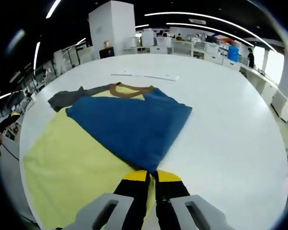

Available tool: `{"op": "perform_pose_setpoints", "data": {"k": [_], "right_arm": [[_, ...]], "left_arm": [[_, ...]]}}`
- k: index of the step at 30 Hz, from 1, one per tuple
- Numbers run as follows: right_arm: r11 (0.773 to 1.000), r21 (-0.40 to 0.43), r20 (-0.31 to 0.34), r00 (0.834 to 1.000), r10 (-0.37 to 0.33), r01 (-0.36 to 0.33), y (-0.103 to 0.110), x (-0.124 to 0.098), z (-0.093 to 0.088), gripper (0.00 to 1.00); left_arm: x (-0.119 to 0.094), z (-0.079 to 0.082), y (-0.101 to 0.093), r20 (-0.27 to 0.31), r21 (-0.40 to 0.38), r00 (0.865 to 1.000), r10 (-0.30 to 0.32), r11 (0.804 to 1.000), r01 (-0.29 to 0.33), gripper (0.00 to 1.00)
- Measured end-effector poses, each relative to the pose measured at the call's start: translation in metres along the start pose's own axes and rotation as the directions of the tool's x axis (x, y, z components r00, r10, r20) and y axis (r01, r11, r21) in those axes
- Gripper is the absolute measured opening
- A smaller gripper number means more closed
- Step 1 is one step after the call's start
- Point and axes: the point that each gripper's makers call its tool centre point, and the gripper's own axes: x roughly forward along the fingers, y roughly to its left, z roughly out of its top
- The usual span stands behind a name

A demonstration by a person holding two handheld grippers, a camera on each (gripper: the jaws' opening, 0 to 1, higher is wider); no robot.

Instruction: Fold the garment on the visible template until the final outline fits inside the template.

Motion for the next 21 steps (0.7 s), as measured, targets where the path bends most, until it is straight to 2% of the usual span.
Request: {"op": "perform_pose_setpoints", "data": {"k": [16, 21], "right_arm": [[0.999, -0.049, -0.021, 1.000, -0.008, 0.007, -0.029, -0.011, -0.009, 0.00], [1.000, -0.019, -0.017, 1.000, -0.005, 0.004, -0.035, -0.012, -0.010, 0.00]], "left_arm": [[-0.001, 0.000, 0.006, 0.000, -0.007, 1.000, 0.017, 1.000, -0.017, 0.99], [-0.001, -0.001, 0.007, -0.005, -0.011, 1.000, 0.020, 1.000, -0.020, 0.99]]}}
